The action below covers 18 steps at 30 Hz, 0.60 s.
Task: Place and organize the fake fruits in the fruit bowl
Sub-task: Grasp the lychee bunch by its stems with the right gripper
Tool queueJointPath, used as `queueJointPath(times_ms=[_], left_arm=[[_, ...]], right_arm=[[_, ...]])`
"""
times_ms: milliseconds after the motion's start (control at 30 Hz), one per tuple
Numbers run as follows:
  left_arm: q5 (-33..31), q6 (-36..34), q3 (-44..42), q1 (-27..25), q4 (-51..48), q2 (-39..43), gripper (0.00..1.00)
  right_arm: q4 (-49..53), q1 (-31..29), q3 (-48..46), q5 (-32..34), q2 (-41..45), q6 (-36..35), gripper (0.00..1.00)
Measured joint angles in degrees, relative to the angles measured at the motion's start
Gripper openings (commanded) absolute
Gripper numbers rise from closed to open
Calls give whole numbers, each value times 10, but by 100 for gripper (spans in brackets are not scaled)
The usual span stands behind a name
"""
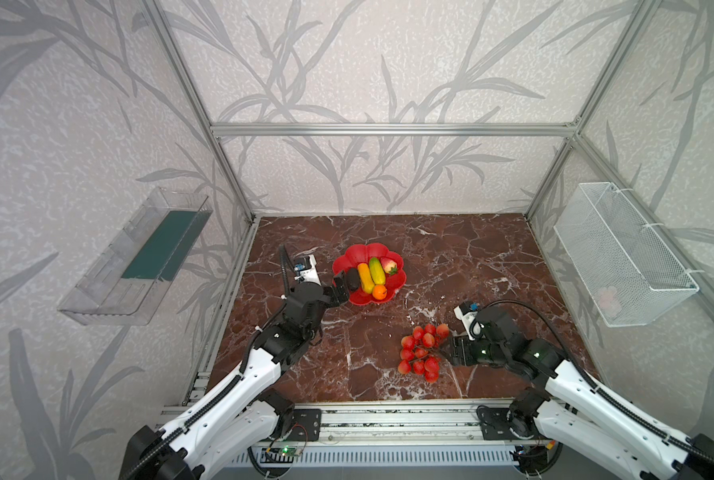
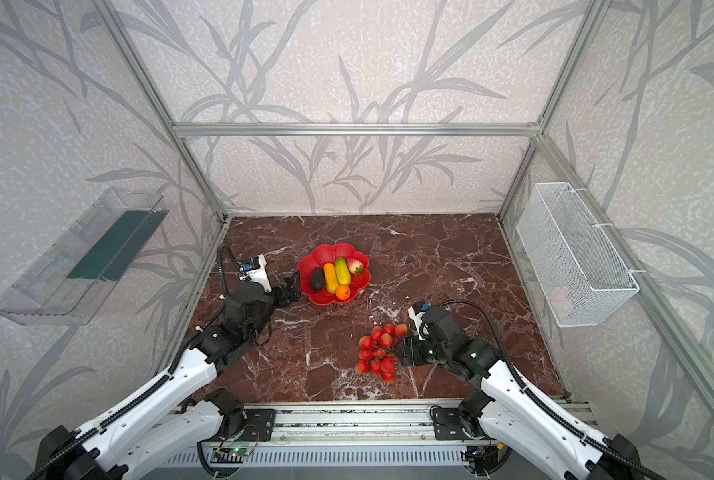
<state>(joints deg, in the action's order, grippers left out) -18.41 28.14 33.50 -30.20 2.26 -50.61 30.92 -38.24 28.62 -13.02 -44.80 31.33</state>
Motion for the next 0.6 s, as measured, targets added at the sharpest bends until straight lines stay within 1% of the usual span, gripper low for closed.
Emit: queueJointPath(times_ms=[167, 400, 500, 600], left_arm=[[-7, 1, 0, 3, 0, 0, 95], [-8, 3, 0, 3, 0, -4, 95], [-9, 3, 0, 4, 0, -4, 95], [-11, 3, -1, 5, 0, -2, 95]], right_arm=[[-16, -29, -12, 6, -22, 28, 58], [-63, -34, -20, 16, -49, 51, 38], [-82, -34, -21, 15, -68, 56, 35], [-94, -35, -21, 14, -87, 58, 29]])
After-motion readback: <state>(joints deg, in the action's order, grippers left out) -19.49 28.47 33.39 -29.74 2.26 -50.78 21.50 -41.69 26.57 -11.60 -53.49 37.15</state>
